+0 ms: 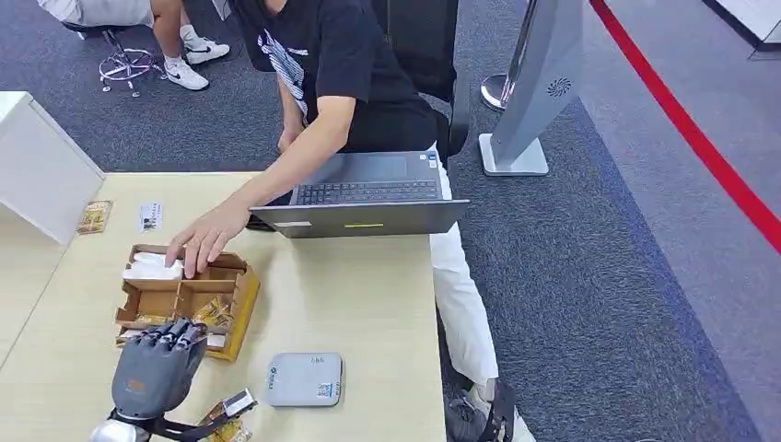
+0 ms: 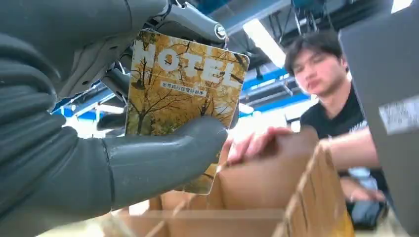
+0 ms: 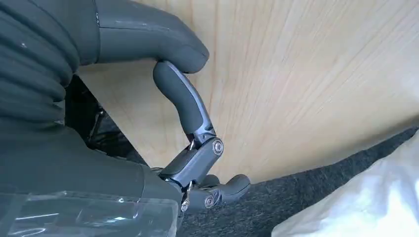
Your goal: Pass the card to the sensor for recognition and then transmit it.
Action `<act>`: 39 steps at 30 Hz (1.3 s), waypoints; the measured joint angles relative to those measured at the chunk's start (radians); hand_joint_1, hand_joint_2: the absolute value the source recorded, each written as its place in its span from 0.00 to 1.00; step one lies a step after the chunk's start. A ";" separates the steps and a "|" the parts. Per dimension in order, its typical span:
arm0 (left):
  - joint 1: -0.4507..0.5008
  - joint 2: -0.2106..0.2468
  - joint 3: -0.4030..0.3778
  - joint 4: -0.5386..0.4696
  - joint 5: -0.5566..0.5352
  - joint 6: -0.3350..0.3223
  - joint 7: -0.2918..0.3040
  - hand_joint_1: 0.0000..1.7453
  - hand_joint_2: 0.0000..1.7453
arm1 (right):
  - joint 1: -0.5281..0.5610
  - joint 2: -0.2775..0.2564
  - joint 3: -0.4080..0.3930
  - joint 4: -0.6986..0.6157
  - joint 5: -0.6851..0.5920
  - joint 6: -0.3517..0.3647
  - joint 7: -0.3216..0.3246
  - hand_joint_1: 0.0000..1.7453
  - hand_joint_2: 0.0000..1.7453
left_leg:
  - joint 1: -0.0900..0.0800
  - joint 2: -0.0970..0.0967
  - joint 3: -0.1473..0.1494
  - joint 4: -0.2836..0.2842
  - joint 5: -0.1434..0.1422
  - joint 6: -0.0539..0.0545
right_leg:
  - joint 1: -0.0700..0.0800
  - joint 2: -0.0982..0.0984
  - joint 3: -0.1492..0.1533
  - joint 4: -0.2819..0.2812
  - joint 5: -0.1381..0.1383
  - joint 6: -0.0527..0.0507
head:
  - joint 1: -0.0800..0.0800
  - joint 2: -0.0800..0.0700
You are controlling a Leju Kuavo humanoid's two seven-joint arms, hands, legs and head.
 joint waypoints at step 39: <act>-0.188 0.095 0.110 0.047 0.178 0.000 0.054 0.00 1.00 | -0.003 0.003 0.024 -0.003 -0.039 0.033 0.018 0.00 1.00 | 0.000 0.002 0.000 0.000 0.000 0.000 | 0.000 0.002 0.000 0.001 0.000 0.000 | 0.000 0.000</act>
